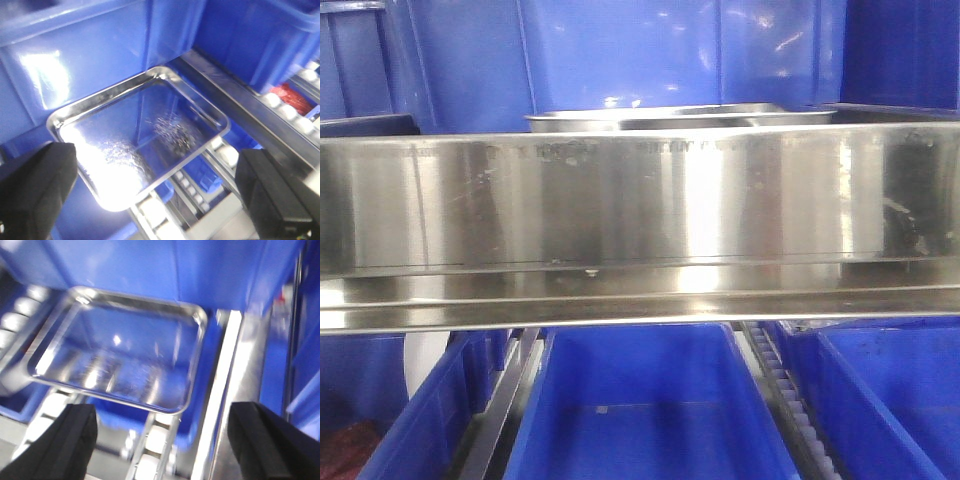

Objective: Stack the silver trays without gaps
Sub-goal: 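Lower both grippers onto opposite edges of the silver tray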

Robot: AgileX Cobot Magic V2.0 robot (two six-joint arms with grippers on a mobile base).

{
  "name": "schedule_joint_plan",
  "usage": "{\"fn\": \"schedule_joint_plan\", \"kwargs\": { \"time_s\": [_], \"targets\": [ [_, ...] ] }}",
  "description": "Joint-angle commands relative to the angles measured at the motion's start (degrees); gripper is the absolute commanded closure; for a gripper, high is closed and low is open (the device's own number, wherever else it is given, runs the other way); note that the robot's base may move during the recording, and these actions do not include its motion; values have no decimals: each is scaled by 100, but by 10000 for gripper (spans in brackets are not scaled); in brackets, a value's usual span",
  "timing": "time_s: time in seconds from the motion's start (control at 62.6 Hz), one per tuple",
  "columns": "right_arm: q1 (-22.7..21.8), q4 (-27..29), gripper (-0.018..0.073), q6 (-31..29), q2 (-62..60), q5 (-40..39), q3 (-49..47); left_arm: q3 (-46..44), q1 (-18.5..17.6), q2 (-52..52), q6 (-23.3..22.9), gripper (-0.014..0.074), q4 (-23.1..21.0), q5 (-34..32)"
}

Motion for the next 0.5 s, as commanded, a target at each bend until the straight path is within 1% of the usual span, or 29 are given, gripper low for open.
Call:
{"fn": "schedule_joint_plan", "kwargs": {
  "time_s": [0.0,0.032,0.048,0.128,0.144,0.176,0.208,0.24,0.288,0.399,0.479],
  "targets": [
    [5,-283,-63,131,304,104,-589,-635,-104,276,-487,60,305,112],
    [5,-326,-63,151,459,198,-723,-829,-159,464,-760,60,598,338],
    [5,-334,-28,150,519,229,-768,-906,-180,538,-910,60,720,477],
    [5,-332,-28,150,848,383,-951,-1325,-317,945,-1743,62,1529,1046],
    [5,-332,-28,150,896,398,-952,-1419,-347,1005,-1935,62,1653,1142],
    [5,-332,-28,150,982,413,-952,-1535,-377,1121,-2158,62,1898,1306],
    [5,-332,-28,150,1102,444,-952,-1627,-390,1250,-2339,64,2029,1425],
    [5,-332,-28,150,1218,485,-952,-1711,-401,1360,-2529,70,2110,1497],
    [5,-332,-28,150,1351,533,-952,-1776,-401,1472,-2693,71,2109,1539],
    [5,-326,-28,150,1643,569,-952,-1801,-401,1651,-2729,71,2098,1645],
    [5,-326,-28,150,1809,517,-952,-1801,-401,1774,-2891,71,2150,1717]
  ]
}}
